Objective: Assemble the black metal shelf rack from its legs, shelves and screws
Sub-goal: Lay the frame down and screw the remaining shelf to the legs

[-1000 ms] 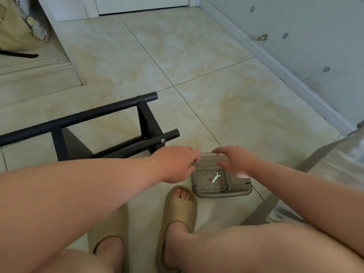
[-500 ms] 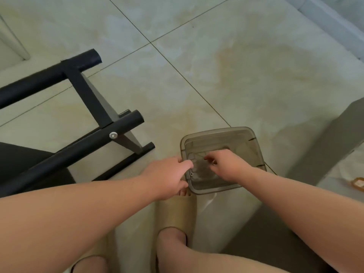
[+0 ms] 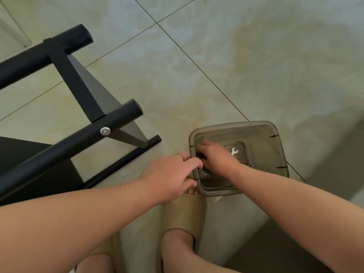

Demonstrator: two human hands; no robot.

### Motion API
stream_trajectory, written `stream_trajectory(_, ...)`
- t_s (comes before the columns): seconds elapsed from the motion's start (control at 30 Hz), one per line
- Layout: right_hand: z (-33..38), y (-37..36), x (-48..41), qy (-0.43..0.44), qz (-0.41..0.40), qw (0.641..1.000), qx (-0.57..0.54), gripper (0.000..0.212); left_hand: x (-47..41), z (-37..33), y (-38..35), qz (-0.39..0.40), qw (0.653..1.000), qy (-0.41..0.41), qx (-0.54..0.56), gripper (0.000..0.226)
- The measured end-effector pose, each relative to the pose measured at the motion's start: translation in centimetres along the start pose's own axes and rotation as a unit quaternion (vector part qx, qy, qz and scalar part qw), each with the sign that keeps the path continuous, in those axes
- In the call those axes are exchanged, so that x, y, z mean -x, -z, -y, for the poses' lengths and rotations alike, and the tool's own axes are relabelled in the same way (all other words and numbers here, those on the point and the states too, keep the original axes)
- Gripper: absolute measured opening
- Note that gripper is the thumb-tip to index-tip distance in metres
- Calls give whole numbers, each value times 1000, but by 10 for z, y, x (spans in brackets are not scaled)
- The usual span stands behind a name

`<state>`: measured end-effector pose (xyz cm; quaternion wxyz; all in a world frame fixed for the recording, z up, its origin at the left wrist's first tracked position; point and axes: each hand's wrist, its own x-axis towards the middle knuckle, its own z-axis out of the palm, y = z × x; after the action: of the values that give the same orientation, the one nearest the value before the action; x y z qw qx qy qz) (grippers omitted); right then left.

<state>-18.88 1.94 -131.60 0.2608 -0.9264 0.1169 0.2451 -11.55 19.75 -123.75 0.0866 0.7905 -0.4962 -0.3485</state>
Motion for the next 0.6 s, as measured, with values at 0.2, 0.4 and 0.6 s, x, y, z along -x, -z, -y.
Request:
stream_trajectory(0.2,7,3,4,-6,5,998,60,18,0,-2,6,10,1000,6,-19,40)
stream_trajectory(0.4,14,46,42,-48,-55,995,-68,11,4,-15,32,22,998,41,35,49)
stream_trajectory(0.6,59,127,79,-55,-157,974,-155,18,37,-41,105,33,995,66,71,10)
